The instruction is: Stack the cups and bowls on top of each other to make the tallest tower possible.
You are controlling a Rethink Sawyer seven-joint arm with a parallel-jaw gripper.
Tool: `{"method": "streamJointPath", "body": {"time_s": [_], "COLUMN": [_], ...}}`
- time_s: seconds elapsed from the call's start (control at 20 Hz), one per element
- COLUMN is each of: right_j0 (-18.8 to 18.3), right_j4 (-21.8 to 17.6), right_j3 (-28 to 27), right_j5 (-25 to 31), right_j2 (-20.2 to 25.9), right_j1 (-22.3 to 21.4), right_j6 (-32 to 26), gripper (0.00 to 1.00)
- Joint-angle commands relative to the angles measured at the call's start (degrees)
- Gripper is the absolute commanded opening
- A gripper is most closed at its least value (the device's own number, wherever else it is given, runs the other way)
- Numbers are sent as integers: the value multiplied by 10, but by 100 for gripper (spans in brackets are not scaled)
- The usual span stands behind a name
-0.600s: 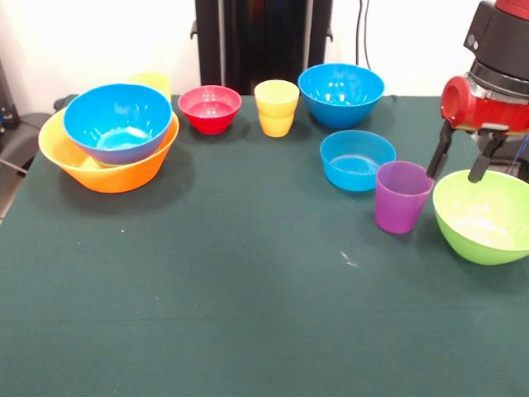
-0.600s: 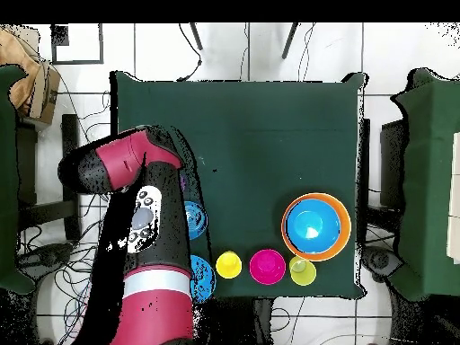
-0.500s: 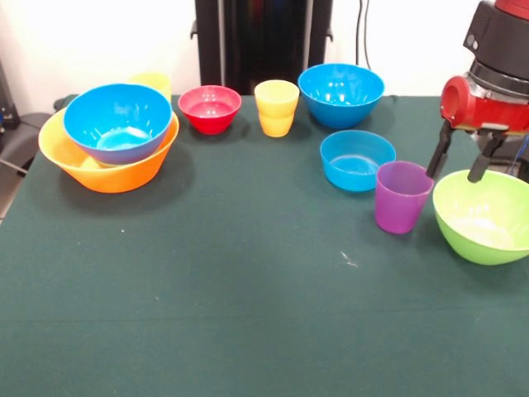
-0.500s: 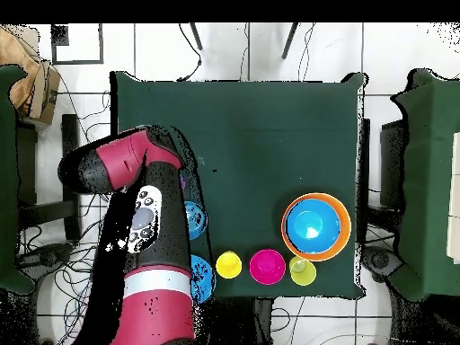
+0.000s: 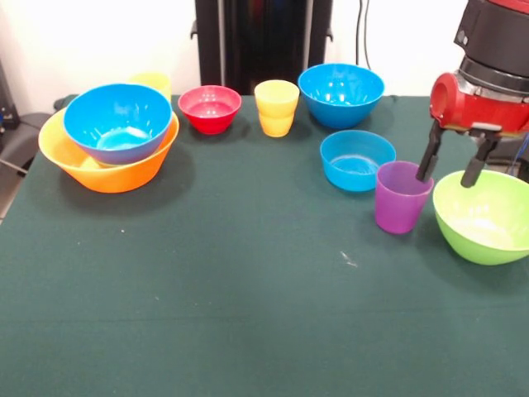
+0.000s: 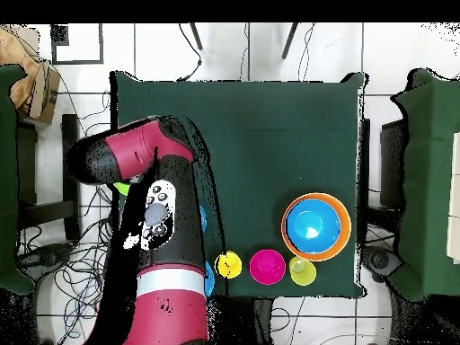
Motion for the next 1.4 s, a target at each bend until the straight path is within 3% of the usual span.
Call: {"method": "streamJointPath", "body": {"time_s": [0.05,0.25,1.0,1.05,1.4], "right_j0": [-4,3,18,19,18], "right_j4": [-28,-29,-30,-30,-29], "right_j3": [-63,-117,-233,-201,-191], "right_j5": [43,68,135,119,114], "right_j2": [51,47,33,28,28], "right_j1": [63,98,148,131,122], "right_j6": [-47,-48,-64,-60,-67], "gripper": [100,100,100,100,100]}}
